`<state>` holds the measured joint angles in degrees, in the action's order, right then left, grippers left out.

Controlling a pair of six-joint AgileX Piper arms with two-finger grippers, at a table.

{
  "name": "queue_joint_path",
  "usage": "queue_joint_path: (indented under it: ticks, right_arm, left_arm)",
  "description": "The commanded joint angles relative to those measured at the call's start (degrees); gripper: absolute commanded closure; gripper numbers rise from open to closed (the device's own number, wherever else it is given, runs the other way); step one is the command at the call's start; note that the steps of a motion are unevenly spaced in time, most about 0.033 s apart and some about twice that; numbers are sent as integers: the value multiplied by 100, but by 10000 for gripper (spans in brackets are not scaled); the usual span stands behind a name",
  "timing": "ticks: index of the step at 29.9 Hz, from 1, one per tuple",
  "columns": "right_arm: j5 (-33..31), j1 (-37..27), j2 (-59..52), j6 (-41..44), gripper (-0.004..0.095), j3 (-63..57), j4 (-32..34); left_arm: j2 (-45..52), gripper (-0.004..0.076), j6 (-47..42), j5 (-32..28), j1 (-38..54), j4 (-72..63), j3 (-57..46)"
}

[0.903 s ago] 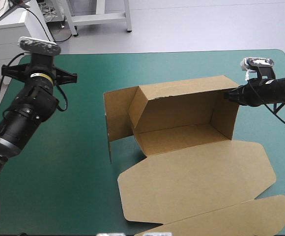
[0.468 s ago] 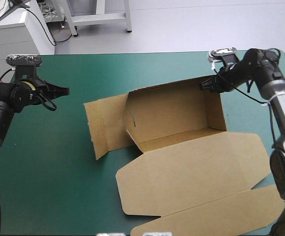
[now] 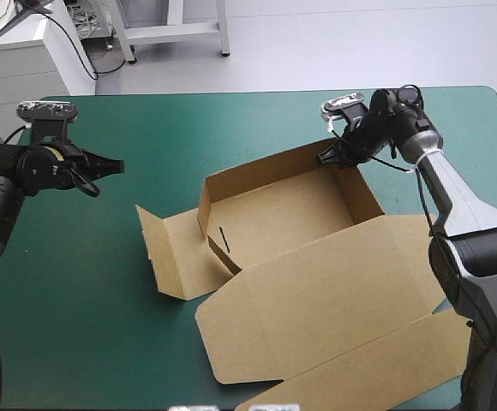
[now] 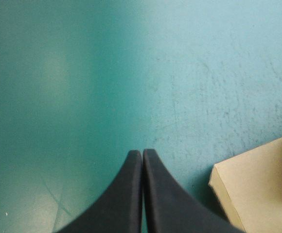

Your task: Fold the box

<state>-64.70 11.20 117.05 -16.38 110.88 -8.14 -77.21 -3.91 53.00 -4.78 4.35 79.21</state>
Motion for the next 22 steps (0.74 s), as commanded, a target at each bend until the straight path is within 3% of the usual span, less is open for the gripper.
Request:
queue_joint_path:
  ticks: [1,8,13,22]
  right_arm:
    - [-296,-17,-383,-29,806,174,433]
    - [-248,-17,-418,137,631,174,-62]
    - [-244,-17,-454,128,554,174,149]
    - [-107,-17,-972,241,525,163,643]
  left_arm:
    - [199,732,3,-268,17,-78,187]
    - [199,732,150,-366,17,-284,187]
    - [199,732,150,-366,17,-259,187]
    - [199,732,150,-366,17,-259,187]
